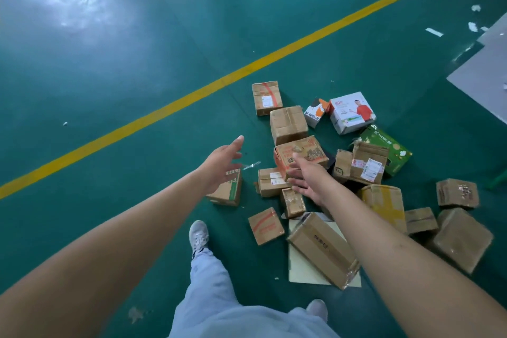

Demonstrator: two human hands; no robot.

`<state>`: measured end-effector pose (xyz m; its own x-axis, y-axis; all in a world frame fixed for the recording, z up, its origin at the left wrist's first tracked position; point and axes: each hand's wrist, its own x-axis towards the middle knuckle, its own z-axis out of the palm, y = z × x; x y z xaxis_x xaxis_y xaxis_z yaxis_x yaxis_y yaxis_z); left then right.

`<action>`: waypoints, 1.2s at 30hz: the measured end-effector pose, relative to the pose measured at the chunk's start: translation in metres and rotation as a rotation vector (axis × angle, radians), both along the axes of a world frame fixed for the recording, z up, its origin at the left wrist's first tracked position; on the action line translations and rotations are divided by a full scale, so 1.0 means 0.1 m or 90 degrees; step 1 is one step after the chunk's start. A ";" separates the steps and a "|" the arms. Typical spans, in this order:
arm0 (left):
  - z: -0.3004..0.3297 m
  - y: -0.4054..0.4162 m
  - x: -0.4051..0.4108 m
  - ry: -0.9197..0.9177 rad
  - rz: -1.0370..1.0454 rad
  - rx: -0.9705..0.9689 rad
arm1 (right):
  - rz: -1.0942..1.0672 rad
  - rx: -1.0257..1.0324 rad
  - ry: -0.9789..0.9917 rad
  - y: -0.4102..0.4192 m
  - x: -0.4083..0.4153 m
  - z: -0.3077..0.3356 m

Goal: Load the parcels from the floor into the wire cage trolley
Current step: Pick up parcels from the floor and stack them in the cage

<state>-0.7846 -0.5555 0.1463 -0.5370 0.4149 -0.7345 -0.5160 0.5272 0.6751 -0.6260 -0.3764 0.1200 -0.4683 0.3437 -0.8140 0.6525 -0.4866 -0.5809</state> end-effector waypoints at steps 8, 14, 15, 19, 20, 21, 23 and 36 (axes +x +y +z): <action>-0.01 -0.51 -1.55 0.029 -0.211 -0.062 | -0.122 -0.034 -0.025 -0.89 -1.32 -0.23; 0.01 -0.43 -2.15 0.042 -0.270 -0.073 | -0.182 -0.042 -0.021 -1.05 -1.66 -0.24; 0.00 -0.38 -2.23 0.044 -0.283 -0.078 | -0.200 -0.041 -0.021 -1.01 -1.70 -0.25; -0.07 -0.07 -2.45 0.048 -0.329 -0.103 | -0.275 -0.046 -0.014 -0.82 -1.79 -0.31; -0.09 0.05 -2.49 0.050 -0.346 -0.109 | -0.290 -0.049 -0.014 -0.75 -1.79 -0.33; -0.13 0.18 -2.52 0.050 -0.359 -0.116 | -0.306 -0.055 -0.014 -0.68 -1.78 -0.37; -0.20 0.44 -2.55 0.045 -0.382 -0.129 | -0.335 -0.065 -0.016 -0.54 -1.75 -0.43; -0.60 2.18 -2.86 0.057 -0.529 -0.188 | -0.455 -0.137 -0.037 0.65 -2.04 -1.09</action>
